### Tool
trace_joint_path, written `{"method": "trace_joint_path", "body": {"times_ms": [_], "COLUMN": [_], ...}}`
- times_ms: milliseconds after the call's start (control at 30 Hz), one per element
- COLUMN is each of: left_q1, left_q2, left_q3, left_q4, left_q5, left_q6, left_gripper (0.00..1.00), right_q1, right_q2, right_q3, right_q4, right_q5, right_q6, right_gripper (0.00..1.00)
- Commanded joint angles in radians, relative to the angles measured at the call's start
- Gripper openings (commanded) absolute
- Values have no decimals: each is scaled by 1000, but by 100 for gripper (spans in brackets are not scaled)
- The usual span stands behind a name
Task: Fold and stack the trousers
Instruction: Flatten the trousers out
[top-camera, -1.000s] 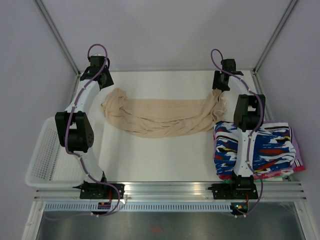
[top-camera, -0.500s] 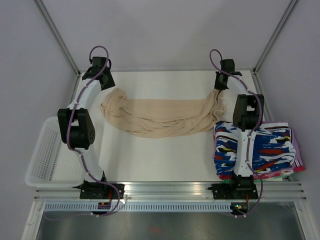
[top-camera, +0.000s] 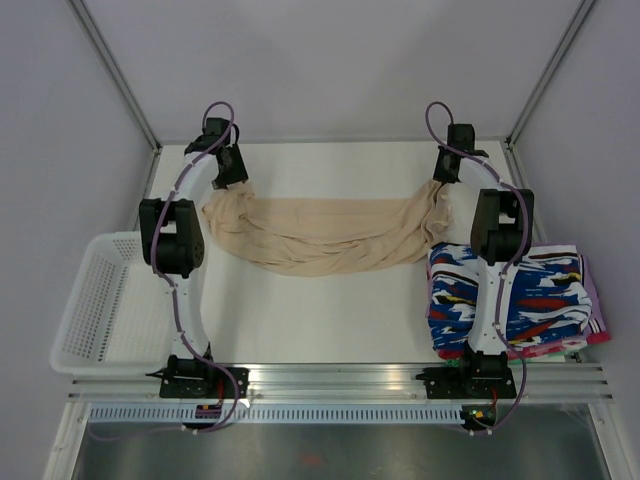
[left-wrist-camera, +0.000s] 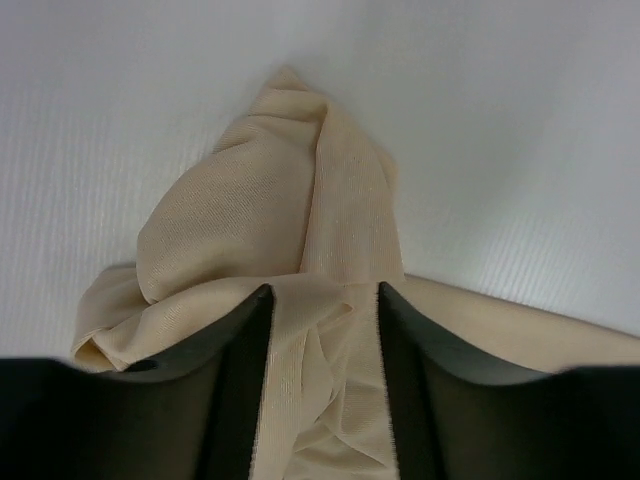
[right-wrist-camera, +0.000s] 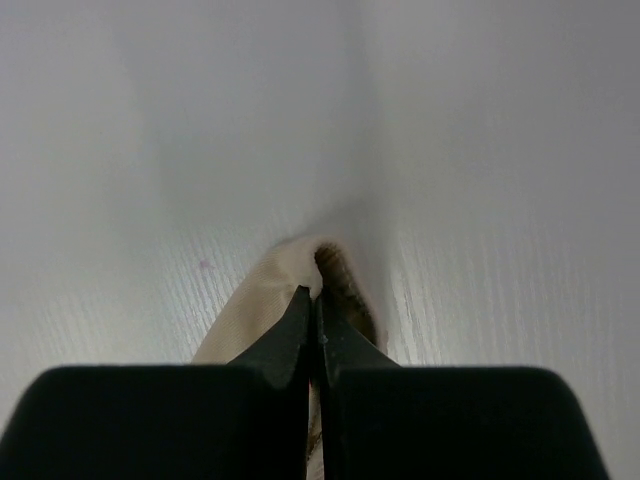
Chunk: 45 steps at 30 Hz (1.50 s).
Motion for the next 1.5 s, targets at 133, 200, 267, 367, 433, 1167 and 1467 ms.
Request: {"method": "trace_joint_path", "body": {"times_ms": [133,200,267,367,433,1167,1467], "left_q1": [-13,-13,-13,-13,-13,-16,-20], "left_q2": [-3,-55,-161,-318,-379,-188,-141], "left_q3": [60,33,-22,-134,-221,-161,-225], "left_q4": [-169,-185,-211,-246,-285,54,24], "left_q5": [-210,-287,-327,-384,-454,-31,-63], "left_q6": [-64,-94,-119,-168,-211,-91,-119], "left_gripper": [2,2,2,2,2,99,74], "right_q1": [-7,-7,-7,-10,-11,-19,-21], "right_q2": [-56,-62,-66,-83,-102,-157,-152], "right_q3": [-23,-29,-32,-48,-74,-178,-169], "right_q4": [43,46,45,51,65,100,108], "right_q5": [-36,-35,-30,-29,-32,-105,-104], "right_q6": [49,50,52,55,64,113,110], "right_gripper": [0,0,0,0,0,0,0]}}
